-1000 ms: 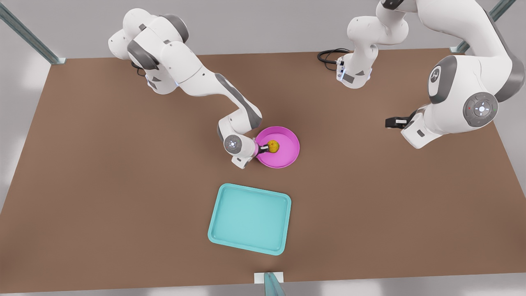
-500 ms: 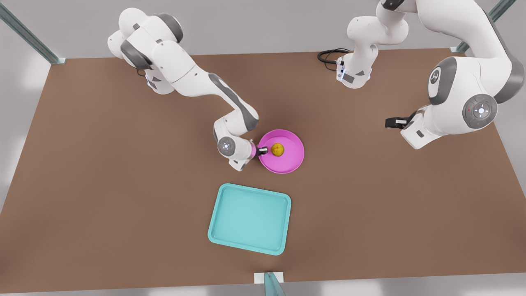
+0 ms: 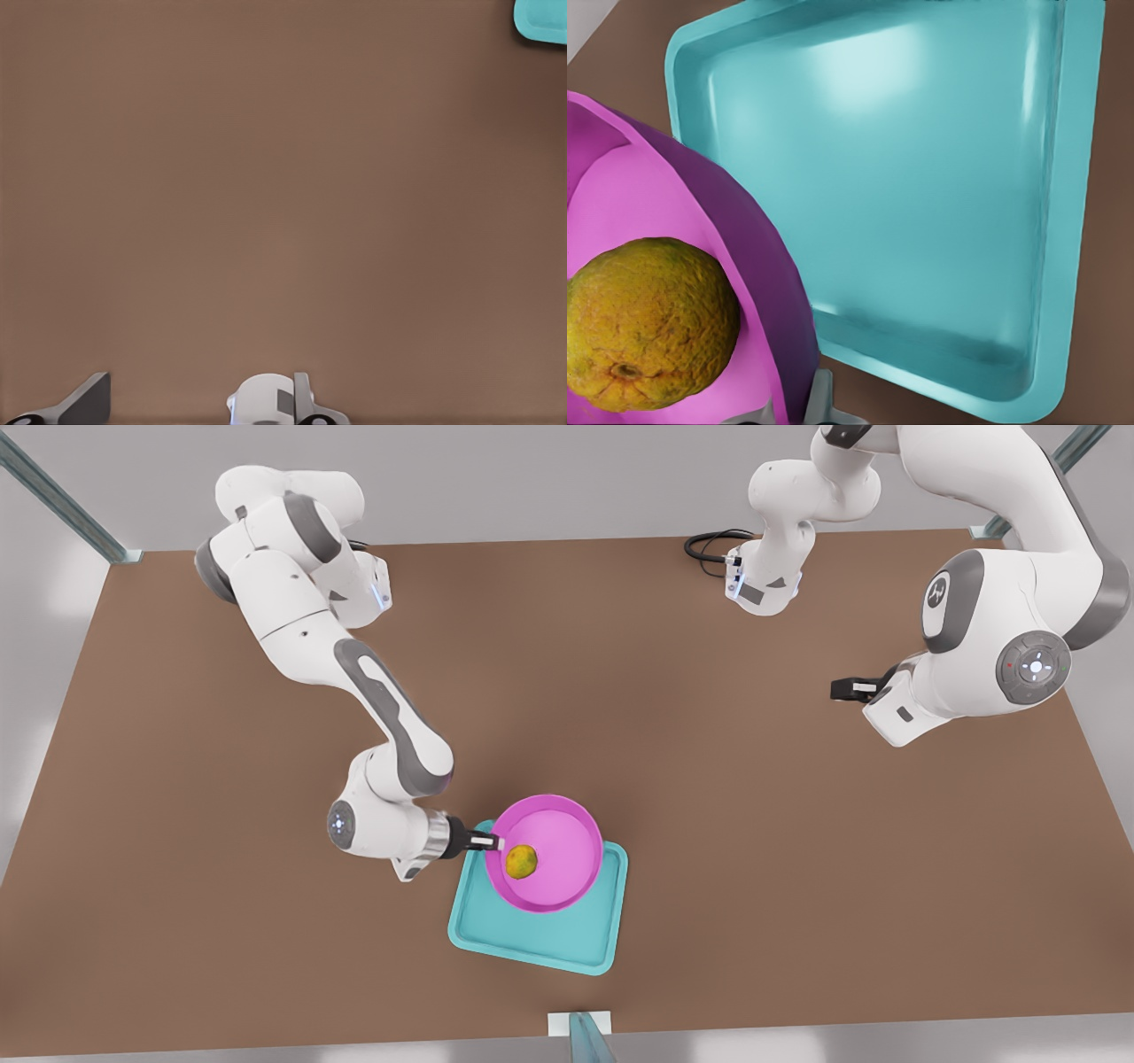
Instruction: Place the orange on the plate with the left arm and the plate on the tray with the right arm
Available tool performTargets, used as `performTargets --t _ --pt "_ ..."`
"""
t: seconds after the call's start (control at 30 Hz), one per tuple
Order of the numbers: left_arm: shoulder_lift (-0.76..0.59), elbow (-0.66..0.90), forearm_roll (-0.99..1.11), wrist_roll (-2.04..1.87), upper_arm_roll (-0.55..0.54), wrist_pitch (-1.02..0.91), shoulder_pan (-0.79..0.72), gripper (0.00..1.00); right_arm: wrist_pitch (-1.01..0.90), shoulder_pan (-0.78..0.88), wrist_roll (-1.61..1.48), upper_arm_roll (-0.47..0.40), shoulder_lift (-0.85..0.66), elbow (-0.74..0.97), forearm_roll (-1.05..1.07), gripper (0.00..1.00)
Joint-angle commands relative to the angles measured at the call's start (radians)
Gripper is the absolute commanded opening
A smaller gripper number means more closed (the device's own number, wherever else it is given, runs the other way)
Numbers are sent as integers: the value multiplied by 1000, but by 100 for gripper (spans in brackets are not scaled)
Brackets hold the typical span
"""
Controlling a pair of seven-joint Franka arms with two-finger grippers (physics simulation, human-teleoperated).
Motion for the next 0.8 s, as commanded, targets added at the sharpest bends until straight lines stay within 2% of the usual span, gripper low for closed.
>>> performTargets --t 0.0,0.23,0.37,0.4,0.43,0.63,0.67,0.7,0.77 --pt "-1 0 1 7 1 0 0 100 -33 -1 -40 -1 43 56 -13 21" --pt "-3 0 1 7 1 -5 0 100 -35 -2 -83 -47 187 227 -17 21" --pt "-3 2 0 7 1 -11 0 100 -35 -2 -97 -47 213 254 -17 21" --pt "-3 2 0 7 -1 -10 0 100 -33 -2 -99 -47 213 254 -16 97" --pt "-1 2 0 7 -1 -8 0 100 -33 -1 -99 -47 213 252 -16 100" --pt "2 2 1 7 -1 -13 0 100 -39 -4 -83 -46 170 247 -14 100" --pt "3 2 1 7 -1 -25 0 100 -93 -19 -79 -49 137 244 -16 100" --pt "7 2 3 9 1 -25 0 100 -177 -30 -77 -108 97 243 -33 100" --pt "7 3 4 9 1 -34 0 100 -472 -36 -83 -237 -40 252 -221 100"
